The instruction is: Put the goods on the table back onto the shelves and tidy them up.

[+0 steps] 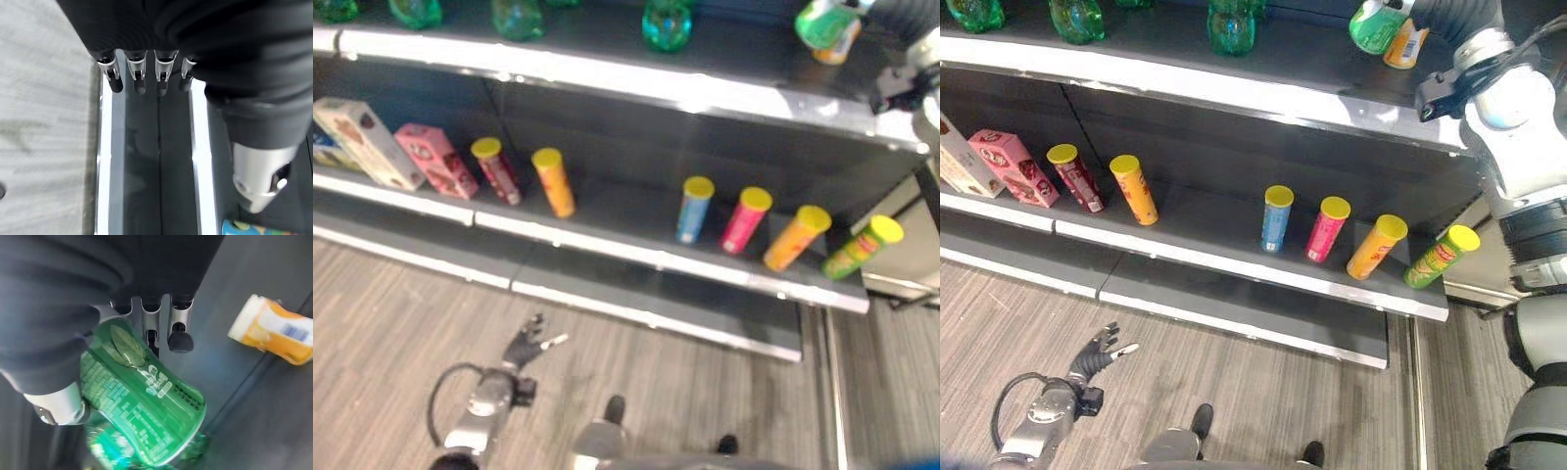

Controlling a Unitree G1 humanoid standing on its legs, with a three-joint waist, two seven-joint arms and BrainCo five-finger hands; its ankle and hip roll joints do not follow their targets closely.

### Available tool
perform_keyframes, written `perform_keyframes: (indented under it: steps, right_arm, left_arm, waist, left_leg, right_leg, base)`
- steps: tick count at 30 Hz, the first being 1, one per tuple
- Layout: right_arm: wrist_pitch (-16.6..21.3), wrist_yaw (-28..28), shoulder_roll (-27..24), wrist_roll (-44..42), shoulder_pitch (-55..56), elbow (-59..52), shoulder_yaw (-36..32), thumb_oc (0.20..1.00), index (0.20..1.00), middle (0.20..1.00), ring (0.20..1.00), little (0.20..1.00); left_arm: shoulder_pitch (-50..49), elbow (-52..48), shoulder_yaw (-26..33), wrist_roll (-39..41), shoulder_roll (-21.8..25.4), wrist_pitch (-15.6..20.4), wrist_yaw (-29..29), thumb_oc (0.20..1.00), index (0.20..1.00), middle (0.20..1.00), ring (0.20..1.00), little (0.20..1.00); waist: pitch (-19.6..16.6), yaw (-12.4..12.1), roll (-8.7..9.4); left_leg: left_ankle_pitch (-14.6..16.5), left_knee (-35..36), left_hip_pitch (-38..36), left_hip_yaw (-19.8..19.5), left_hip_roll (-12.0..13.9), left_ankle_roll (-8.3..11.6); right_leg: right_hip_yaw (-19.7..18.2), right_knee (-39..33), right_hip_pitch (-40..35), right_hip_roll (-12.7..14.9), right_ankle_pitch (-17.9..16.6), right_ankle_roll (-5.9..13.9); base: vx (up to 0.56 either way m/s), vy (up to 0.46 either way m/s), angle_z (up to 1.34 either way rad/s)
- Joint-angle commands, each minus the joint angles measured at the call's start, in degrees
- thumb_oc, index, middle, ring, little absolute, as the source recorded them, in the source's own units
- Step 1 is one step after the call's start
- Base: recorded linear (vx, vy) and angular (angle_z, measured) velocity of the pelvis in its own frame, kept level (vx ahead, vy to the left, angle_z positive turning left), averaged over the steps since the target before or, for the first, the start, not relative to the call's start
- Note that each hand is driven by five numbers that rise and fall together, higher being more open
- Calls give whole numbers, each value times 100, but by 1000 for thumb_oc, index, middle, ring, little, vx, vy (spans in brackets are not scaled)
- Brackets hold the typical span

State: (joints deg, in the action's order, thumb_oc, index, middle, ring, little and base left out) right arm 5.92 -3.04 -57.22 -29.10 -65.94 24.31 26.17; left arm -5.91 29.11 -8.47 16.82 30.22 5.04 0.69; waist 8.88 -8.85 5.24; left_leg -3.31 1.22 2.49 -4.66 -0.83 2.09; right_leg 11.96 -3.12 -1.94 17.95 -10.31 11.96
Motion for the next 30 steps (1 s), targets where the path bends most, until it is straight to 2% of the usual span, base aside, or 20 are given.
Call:
perform_keyframes:
  steps: [1, 2, 5, 10, 16, 24, 30]
  right_arm:
    - [108, -159, -129, 215, -728, 236, 206, 200, 200, 200, 200, 200]
    - [116, -99, -207, 129, -872, 373, 301, 200, 200, 200, 200, 200]
    - [88, -99, -283, 149, -1050, 458, 491, 200, 200, 200, 200, 200]
    - [123, -116, -332, 45, -907, 204, 368, 200, 200, 200, 200, 200]
    - [131, 187, -634, -74, -944, 111, 787, 200, 200, 200, 200, 200]
    - [112, 400, -429, -124, -794, 356, 912, 200, 200, 200, 200, 200]
    - [52, 345, 2, 37, -797, 819, 878, 200, 200, 200, 200, 200]
  left_arm:
    - [-180, -351, 50, -41, 232, 269, -56, 1000, 1000, 1000, 1000, 1000]
    - [-209, -416, 87, -5, 238, 277, -56, 1000, 1000, 1000, 1000, 1000]
    - [-205, -396, 94, 60, 164, 292, -74, 1000, 1000, 1000, 1000, 1000]
    - [-208, -329, 33, 48, 13, 265, -89, 1000, 1000, 1000, 1000, 1000]
    - [-220, -309, -43, 21, -35, 286, -55, 1000, 1000, 1000, 1000, 1000]
    - [-275, -282, -19, -30, -53, 322, -70, 1000, 1000, 1000, 1000, 1000]
    - [-322, -190, 16, -35, -118, 337, -154, 1000, 1000, 1000, 1000, 1000]
  waist:
    - [-178, -52, 104]
    - [-171, -21, 115]
    - [-203, 44, 203]
    - [-237, 137, 252]
    - [-281, 231, 318]
    - [-283, 169, 333]
    - [-274, 66, 309]
  left_leg:
    - [524, 197, -142, 50, 570, 376]
    - [528, 83, -76, 44, 567, 379]
    - [555, 78, -123, 133, 609, 435]
    - [572, 112, -229, 146, 678, 468]
    - [569, 221, -340, 164, 768, 523]
    - [580, 275, -430, 208, 812, 556]
    - [581, 296, -440, 222, 794, 547]
  right_leg:
    - [268, 449, 159, -237, 736, 182]
    - [321, 256, 123, -374, 736, 179]
    - [284, -51, -19, -480, 659, 152]
    - [268, -111, -147, -516, 703, 127]
    - [301, -165, -220, -541, 741, 125]
    - [345, -188, -320, -534, 771, 142]
    - [371, -188, -328, -496, 770, 153]
  base:
    - [15, -24, -50]
    - [36, -30, -47]
    - [57, -30, -7]
    - [71, -27, -8]
    - [20, -10, 0]
    - [8, -5, 0]
    - [0, 0, 0]
